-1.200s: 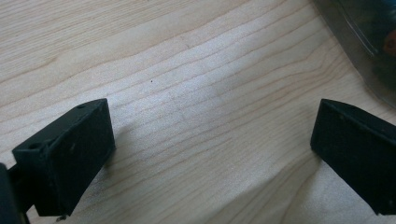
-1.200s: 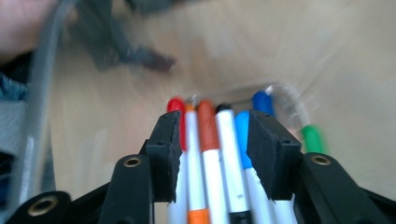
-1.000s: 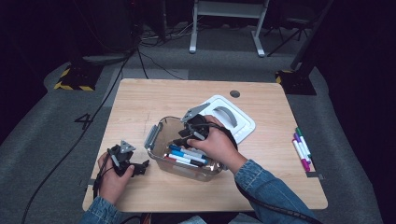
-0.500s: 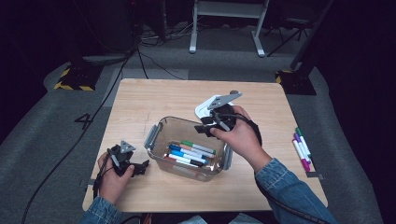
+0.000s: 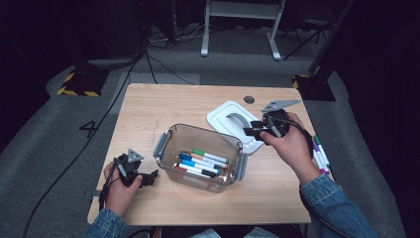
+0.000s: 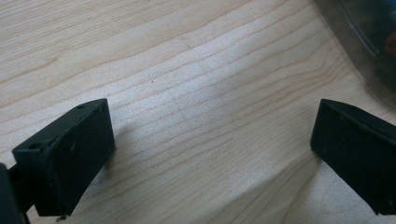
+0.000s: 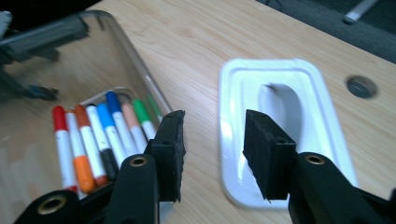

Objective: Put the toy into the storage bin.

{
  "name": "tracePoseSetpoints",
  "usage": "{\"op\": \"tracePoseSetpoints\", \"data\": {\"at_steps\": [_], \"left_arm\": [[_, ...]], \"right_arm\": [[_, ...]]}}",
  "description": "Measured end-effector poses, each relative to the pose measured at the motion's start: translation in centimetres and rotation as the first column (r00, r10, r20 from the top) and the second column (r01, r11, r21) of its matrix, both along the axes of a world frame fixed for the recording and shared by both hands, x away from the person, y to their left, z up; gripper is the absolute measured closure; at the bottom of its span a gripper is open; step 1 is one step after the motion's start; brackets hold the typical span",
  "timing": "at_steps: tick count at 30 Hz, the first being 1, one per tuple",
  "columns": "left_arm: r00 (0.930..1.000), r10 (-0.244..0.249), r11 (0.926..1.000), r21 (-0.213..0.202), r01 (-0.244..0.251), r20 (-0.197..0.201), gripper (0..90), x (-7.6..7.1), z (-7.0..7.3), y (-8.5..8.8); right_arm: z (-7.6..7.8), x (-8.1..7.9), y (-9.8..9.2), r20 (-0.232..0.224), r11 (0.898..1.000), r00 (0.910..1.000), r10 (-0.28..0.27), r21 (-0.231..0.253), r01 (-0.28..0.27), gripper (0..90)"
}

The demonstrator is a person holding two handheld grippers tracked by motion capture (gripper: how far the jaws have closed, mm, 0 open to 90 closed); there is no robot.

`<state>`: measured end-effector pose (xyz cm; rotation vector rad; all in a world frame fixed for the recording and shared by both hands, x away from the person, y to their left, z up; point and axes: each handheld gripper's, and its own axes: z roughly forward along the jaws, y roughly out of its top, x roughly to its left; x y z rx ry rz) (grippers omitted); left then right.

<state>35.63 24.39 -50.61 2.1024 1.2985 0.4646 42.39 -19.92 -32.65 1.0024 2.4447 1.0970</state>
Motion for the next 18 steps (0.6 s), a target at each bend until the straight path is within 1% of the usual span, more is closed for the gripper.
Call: {"op": "tracePoseSetpoints", "data": {"at_steps": [2, 3, 4, 7, 8, 9, 10, 11, 12, 13, 14, 15, 17, 18], "left_arm": [[1.0000, 0.000, 1.0000, 0.000, 0.000, 0.000, 0.1, 0.0, 0.0, 0.0], [1.0000, 0.000, 1.0000, 0.000, 0.000, 0.001, 0.1, 0.0, 0.0, 0.0], [1.0000, 0.000, 1.0000, 0.000, 0.000, 0.001, 0.1, 0.0, 0.0, 0.0], [1.0000, 0.000, 1.0000, 0.000, 0.000, 0.000, 0.1, 0.0, 0.0, 0.0], [1.0000, -0.001, 1.0000, 0.002, 0.001, 0.001, 0.1, 0.0, 0.0, 0.0], [1.0000, 0.000, 1.0000, 0.001, 0.000, 0.001, 0.1, 0.0, 0.0, 0.0], [1.0000, 0.003, 1.0000, -0.001, -0.003, 0.004, 0.1, 0.0, 0.0, 0.0], [1.0000, 0.001, 1.0000, 0.002, -0.001, 0.004, 0.1, 0.0, 0.0, 0.0], [1.0000, 0.001, 1.0000, 0.002, -0.001, 0.004, 0.1, 0.0, 0.0, 0.0], [1.0000, 0.002, 1.0000, 0.002, -0.002, 0.004, 0.1, 0.0, 0.0, 0.0], [1.0000, 0.002, 1.0000, 0.002, -0.002, 0.004, 0.1, 0.0, 0.0, 0.0], [1.0000, 0.001, 1.0000, 0.002, -0.001, 0.004, 0.1, 0.0, 0.0, 0.1], [1.0000, 0.002, 1.0000, 0.002, -0.002, 0.004, 0.1, 0.0, 0.0, 0.0], [1.0000, 0.002, 1.0000, 0.002, -0.002, 0.004, 0.1, 0.0, 0.0, 0.0]], "right_arm": [[-0.1, -0.1, -1.7, 0.000, 0.999, 0.9993, -0.038, 0.003, 0.038, 58.7], [-0.3, -0.3, -3.3, -0.002, 0.997, 0.9972, -0.074, 0.004, 0.074, 58.7], [-0.3, -0.3, -3.3, -0.002, 0.997, 0.9972, -0.074, 0.004, 0.074, 58.7], [-0.7, -0.4, -5.4, -0.002, 0.992, 0.9921, -0.125, -0.009, 0.125, 58.8], [-1.0, -0.5, -6.3, -0.002, 0.990, 0.9896, -0.144, -0.009, 0.144, 58.8], [-1.3, -0.6, -7.5, -0.011, 0.985, 0.9853, -0.171, -0.010, 0.171, 58.9], [-1.5, -0.7, -8.2, -0.013, 0.982, 0.9824, -0.186, -0.016, 0.186, 59.0], [-1.7, -0.8, -8.9, -0.015, 0.980, 0.9796, -0.200, -0.019, 0.200, 59.1], [-1.7, -0.8, -8.9, -0.015, 0.980, 0.9796, -0.200, -0.019, 0.200, 59.1], [-2.2, -1.0, -10.3, -0.025, 0.973, 0.9729, -0.230, -0.030, 0.229, 59.5], [-2.2, -1.0, -10.3, -0.025, 0.973, 0.9729, -0.230, -0.030, 0.229, 59.5], [-2.8, -1.3, -11.6, -0.035, 0.965, 0.9645, -0.262, -0.040, 0.261, 59.9], [-3.3, -1.5, -12.8, -0.044, 0.956, 0.9555, -0.292, -0.042, 0.290, 60.4], [-3.3, -1.5, -12.8, -0.044, 0.956, 0.9555, -0.292, -0.042, 0.290, 60.4]]}}
